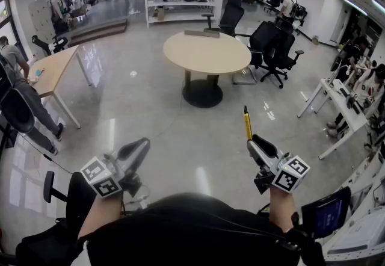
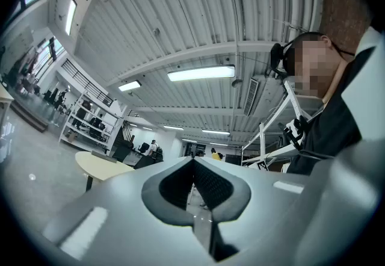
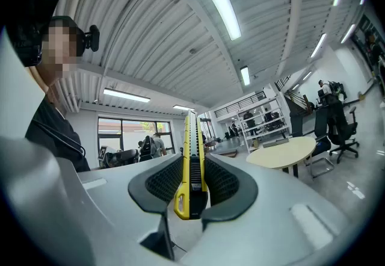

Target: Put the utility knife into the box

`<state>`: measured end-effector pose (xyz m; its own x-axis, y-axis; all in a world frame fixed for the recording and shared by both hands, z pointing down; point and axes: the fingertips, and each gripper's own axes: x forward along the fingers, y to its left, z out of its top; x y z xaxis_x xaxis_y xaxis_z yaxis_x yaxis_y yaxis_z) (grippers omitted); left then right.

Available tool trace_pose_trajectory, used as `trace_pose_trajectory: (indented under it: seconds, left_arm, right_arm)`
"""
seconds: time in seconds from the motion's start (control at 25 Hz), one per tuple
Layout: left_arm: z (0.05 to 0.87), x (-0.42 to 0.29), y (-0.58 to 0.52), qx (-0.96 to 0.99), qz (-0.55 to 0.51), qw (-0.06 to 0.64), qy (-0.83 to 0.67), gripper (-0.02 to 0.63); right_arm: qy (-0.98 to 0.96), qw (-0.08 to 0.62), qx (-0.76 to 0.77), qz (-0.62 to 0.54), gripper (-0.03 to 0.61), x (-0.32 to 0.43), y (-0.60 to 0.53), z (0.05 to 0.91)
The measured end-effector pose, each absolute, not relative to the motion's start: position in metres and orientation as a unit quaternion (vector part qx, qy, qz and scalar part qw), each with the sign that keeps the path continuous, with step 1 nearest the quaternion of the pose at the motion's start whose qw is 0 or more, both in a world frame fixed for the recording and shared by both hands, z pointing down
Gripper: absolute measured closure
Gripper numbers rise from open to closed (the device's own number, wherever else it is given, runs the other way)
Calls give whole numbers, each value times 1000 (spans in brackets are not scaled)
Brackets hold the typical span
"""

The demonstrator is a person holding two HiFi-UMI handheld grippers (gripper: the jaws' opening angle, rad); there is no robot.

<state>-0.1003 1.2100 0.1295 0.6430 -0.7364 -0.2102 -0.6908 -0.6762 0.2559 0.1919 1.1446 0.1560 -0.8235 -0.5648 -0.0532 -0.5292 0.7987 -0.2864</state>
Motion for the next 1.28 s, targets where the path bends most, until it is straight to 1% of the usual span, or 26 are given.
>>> trace_pose_trajectory:
  seconds: [0.4,0.8,1.08,1.28]
  left_arm:
    - [132,-65,1196,908,-144,79,-385,617]
    - [121,20,1172,912,-143,77,-376,617]
    - [128,86,1150,918,-137,92,-361,617]
    - [133,102,1132,921,-129,102,-353,617]
  right_arm:
    - [942,74,-298,-136,449,229,1138,163]
    - [938,71,-311,-137,449,319,1127,159]
    - [934,58,-326,-133,449,383,1117,167]
    - [930,59,-333,-143,449,399,1106,176]
